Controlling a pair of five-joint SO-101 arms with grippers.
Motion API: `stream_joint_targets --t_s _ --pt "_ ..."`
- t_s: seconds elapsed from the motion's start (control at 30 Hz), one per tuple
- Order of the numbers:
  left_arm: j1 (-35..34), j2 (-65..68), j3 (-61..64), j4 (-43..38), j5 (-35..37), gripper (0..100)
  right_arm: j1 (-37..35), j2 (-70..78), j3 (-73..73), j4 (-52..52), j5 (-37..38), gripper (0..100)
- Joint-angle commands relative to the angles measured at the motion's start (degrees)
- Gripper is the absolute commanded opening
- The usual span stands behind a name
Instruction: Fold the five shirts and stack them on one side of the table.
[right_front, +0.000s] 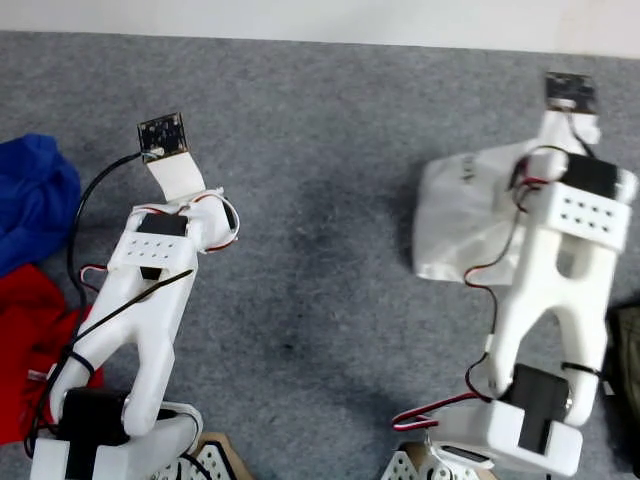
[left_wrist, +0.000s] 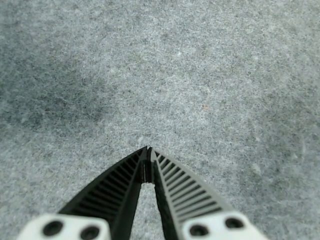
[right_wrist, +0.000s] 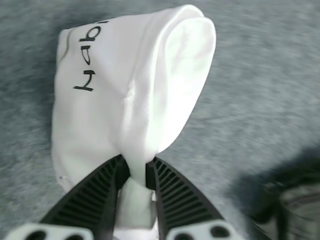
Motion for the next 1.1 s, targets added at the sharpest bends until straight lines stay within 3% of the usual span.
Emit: stream_joint_targets --t_s 0.0,0.3,0.53,0.83,1.07 --pt "-0.31 -0.22 -0.13 -0.97 0.26 1 4.97 -5.05 -1.63 0.22 1.05 0.8" --pt "-0.31 -0.22 -0.13 -0.97 0.26 1 17.98 -13.93 -1.1 0.31 1.32 0.8" --pt "-0.22 -0.22 -0.13 -0.97 0.26 1 28.0 -14.55 4.79 -0.31 6.95 0.8" --pt "0.75 -0.22 1.36 -2.2 0.26 1 41.98 -14.64 9.27 -8.13 7.65 0.8" --pt "1.1 -0.22 1.54 -2.2 0.26 1 48.31 -14.64 9.36 -12.0 7.65 0.8"
